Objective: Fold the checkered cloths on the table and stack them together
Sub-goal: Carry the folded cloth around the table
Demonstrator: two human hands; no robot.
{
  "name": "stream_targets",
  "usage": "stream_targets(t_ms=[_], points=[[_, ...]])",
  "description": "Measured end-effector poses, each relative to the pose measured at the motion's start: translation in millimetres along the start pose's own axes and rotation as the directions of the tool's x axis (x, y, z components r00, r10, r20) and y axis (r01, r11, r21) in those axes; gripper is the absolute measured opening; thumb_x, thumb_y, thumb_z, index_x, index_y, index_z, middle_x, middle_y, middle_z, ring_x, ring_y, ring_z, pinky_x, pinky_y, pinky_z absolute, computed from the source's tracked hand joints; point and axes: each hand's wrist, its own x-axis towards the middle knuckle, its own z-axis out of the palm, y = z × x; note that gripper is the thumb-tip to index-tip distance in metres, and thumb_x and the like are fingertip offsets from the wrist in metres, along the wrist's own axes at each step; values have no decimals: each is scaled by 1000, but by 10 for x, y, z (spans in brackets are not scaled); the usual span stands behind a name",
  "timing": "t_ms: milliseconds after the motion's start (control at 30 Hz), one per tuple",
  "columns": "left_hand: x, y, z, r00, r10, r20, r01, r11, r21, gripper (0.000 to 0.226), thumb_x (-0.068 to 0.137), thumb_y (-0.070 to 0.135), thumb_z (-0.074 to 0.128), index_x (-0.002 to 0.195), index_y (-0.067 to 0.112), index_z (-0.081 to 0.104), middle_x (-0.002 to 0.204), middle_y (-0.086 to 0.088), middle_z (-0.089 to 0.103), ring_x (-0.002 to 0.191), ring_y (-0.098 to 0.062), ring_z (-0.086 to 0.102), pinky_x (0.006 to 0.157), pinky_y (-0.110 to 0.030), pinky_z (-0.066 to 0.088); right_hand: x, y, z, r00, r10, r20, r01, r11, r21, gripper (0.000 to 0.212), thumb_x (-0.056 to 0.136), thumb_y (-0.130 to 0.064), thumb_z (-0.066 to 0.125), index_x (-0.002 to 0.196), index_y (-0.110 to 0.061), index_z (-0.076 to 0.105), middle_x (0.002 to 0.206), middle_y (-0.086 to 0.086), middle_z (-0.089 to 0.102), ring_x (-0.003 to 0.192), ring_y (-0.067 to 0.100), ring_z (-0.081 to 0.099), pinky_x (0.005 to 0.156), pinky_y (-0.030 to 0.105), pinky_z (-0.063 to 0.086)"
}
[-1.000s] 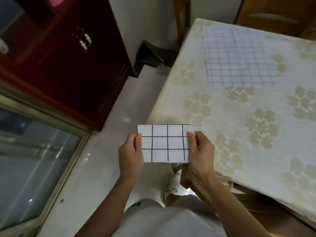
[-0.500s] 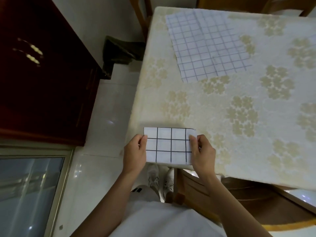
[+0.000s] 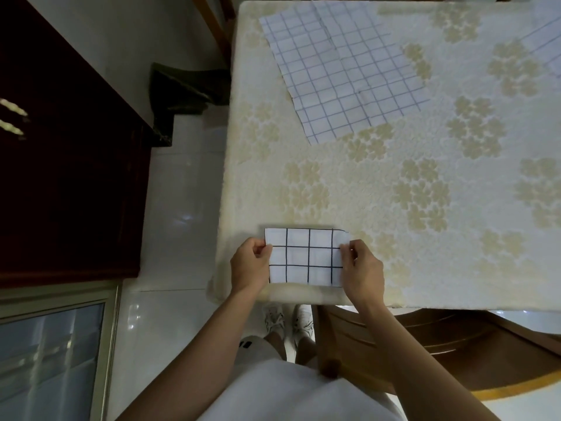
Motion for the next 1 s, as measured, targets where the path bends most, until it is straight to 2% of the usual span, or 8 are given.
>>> stream_targets(t_ms=[100,200,333,467,567,767,1000], points=[[34,5,53,999,-23,-32,24,1000,13,2,96,18,62,95,16,62,88,7,62,82,-11,57,73,-21,39,39,33,53,999,40,2,-40,999,-1,23,103,-35,50,98,-15,61,70,-7,60,62,8,56,51,24,35],[57,-24,82,998,-24,-62,26,999,30,1,95,17,63,95,16,63,88,7,62,83,-12,58,73,-22,40,74,60,98,998,58,-1,-58,998,1,26,102,-35,51,97,-13,62,74,-5,61,66,6,55,53,22,36],[86,-39,114,994,2,-106,2,999,40,2,95,17,65,95,15,64,84,10,61,77,-6,55,60,-9,35,132,76,150,997,77,-12,-77,997,-13,26,101,-36,52,99,-14,64,81,-3,63,70,7,55,56,20,37],[99,-39,149,990,39,-137,-32,998,48,3,93,17,67,91,15,65,83,9,64,73,-4,56,59,-6,34,170,103,171,996,79,-38,-79,997,-15,25,100,-36,54,99,-13,64,85,-1,64,72,11,55,57,19,36],[115,-60,167,986,58,-157,-49,997,58,4,91,16,69,90,13,68,82,7,66,74,-6,59,60,-8,36,184,119,181,995,78,-60,-80,996,-28,22,99,-35,56,94,-15,63,88,1,62,77,15,56,61,23,36],[178,-130,221,976,117,-181,-99,989,110,9,88,16,73,84,14,65,80,4,66,74,-12,62,64,-17,42,244,166,144,993,93,-76,-95,995,-27,19,95,-36,63,88,-18,62,87,-2,60,75,12,54,61,21,37],[203,-153,209,975,107,-194,-88,991,102,17,86,19,75,78,17,61,76,5,65,72,-13,61,67,-25,46,262,163,135,992,108,-66,-109,994,-2,18,93,-35,66,89,-18,62,86,-2,62,75,13,56,61,24,40]])
